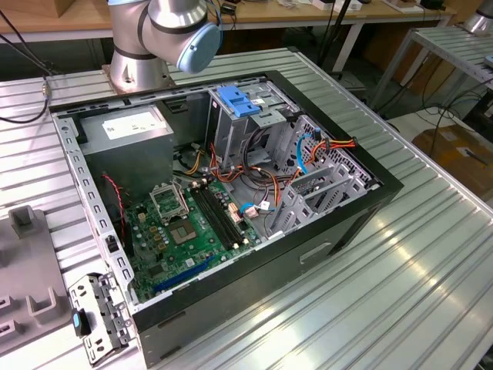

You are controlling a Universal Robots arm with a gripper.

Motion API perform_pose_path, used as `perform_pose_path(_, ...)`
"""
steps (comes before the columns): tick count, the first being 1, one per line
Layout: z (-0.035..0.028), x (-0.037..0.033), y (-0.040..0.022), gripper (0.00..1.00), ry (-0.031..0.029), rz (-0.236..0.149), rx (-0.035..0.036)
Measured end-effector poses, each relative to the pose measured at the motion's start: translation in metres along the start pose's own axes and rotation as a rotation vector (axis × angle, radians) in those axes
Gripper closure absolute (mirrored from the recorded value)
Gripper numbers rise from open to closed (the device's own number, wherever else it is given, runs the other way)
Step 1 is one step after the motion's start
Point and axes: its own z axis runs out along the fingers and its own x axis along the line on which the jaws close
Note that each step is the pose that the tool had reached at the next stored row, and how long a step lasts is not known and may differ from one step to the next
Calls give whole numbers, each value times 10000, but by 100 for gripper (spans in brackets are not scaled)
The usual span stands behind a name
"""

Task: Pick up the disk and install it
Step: 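Pick up the disk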

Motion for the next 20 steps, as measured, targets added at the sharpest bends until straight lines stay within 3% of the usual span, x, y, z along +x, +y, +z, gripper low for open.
perform_pose_path(7, -95, 0, -2, 63, 0, 0, 1)
perform_pose_path(16, -318, 0, -8, 63, 1, 0, 0)
perform_pose_path(20, -334, 0, -8, 63, -1, 0, 3)
